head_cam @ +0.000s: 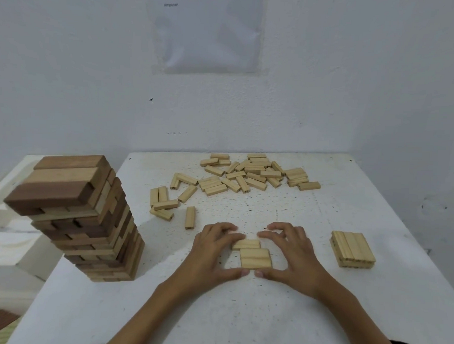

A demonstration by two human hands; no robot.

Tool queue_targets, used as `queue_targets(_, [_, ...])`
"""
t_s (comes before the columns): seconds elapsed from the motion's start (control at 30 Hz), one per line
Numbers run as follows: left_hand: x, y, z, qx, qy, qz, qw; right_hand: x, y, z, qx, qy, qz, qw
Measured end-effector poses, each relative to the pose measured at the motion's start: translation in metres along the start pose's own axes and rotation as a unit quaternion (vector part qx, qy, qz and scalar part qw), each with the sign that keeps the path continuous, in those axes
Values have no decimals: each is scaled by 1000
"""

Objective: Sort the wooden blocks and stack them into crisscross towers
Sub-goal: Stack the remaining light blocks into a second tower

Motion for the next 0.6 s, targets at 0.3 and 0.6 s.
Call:
queue_targets(0.3, [-17,-20,-18,74,128,93,985,-21,-20,10,-75,-104,27,991])
queue_targets(0.6, [-21,-15,-22,67,161,118,977,-33,-15,5,-112,-162,36,980])
Point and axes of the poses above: each hand's wrist, its own y-axis towards the middle knuckle, its own x-axis out of the back of the hand, z = x × y, the point moved 2 cm from there along y, towards the middle knuckle, and after that the axes turned 8 degrees about z, right-handed, at the moved point
